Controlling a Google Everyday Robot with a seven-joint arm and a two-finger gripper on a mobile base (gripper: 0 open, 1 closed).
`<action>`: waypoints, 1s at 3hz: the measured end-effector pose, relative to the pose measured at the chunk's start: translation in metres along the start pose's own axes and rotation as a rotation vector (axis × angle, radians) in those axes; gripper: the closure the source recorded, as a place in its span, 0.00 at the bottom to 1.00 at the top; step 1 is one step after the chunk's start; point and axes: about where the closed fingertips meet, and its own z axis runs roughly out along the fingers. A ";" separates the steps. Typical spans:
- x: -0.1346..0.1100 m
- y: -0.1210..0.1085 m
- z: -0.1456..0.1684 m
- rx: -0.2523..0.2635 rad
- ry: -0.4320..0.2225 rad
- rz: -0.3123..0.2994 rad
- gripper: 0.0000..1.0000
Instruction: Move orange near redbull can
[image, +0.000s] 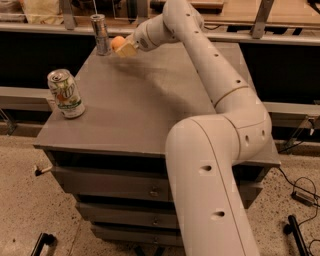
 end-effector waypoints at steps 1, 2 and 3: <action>0.005 -0.010 0.004 0.042 0.012 0.004 1.00; 0.007 -0.023 0.008 0.103 0.005 0.031 1.00; 0.013 -0.025 0.013 0.110 -0.018 0.067 1.00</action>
Offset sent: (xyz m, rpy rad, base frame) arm 0.0281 -0.0176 -0.0023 0.0336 -0.0611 -0.2008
